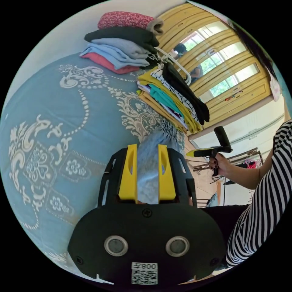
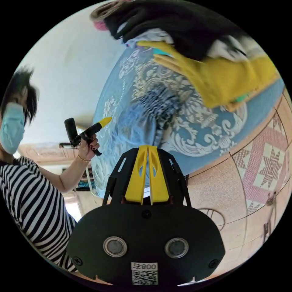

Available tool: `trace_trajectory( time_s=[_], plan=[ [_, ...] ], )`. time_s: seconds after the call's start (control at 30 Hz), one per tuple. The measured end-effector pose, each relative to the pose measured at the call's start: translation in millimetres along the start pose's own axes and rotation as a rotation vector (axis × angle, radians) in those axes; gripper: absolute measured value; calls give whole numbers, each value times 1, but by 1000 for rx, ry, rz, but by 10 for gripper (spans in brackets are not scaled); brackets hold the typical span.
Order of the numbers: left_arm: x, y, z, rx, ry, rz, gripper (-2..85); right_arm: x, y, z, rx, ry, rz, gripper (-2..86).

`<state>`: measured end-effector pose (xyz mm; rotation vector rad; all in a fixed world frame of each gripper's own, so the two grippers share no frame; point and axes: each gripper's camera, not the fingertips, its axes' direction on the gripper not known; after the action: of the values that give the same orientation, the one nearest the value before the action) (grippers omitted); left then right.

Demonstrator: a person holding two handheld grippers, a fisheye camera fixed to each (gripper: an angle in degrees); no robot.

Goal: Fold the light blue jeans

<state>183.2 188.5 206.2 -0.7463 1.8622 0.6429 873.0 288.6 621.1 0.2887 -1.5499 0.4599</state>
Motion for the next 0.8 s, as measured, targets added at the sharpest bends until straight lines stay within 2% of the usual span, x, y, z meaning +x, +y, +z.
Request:
trace_trajectory(
  time_s=[0.17, 0.3, 0.4, 0.53, 0.6, 0.67, 0.73, 0.8],
  plan=[
    [42, 54, -2, -154, 110, -11, 83, -30, -52, 59, -37, 141, -259, 1],
    [81, 97, 14, -326, 172, -17, 64, -2, -78, 135, -216, 334, -279, 1],
    [98, 124, -3, -220, 132, -83, 35, 18, -84, 156, -173, 273, -231, 1],
    [112, 138, -24, -217, 192, -109, 20, 27, -104, 194, -215, 325, -204, 1],
    [123, 151, -54, -150, 252, -134, 15, 17, -114, 214, -196, 398, -273, 2],
    [132, 169, -86, -67, 217, -182, 18, 5, -121, 231, -176, 409, -338, 3],
    [137, 195, -117, -30, 161, -271, 29, -10, -128, 260, -216, 351, -440, 6],
    [141, 245, -159, 6, 67, -459, 47, -30, -131, 317, -367, 221, -603, 15]
  ],
)
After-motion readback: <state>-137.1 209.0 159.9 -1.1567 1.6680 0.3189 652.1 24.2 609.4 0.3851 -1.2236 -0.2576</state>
